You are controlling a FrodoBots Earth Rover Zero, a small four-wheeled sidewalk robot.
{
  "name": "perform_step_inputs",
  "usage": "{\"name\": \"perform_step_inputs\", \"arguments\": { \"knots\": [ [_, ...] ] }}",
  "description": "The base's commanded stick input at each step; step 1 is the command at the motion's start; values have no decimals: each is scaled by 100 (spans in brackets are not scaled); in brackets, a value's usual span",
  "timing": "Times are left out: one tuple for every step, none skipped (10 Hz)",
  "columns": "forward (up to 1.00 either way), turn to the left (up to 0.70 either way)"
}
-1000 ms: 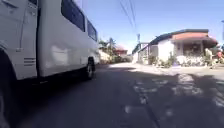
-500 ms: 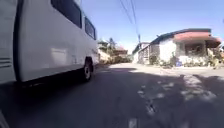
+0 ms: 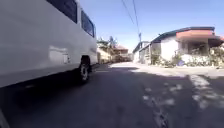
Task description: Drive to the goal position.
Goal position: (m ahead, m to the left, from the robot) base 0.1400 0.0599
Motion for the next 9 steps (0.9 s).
{"name": "perform_step_inputs", "arguments": {
  "knots": [
    [70,0],
    [70,0],
    [70,0],
    [70,0],
    [70,0],
    [70,0],
    [70,0],
    [70,0],
    [70,0]
  ]
}}
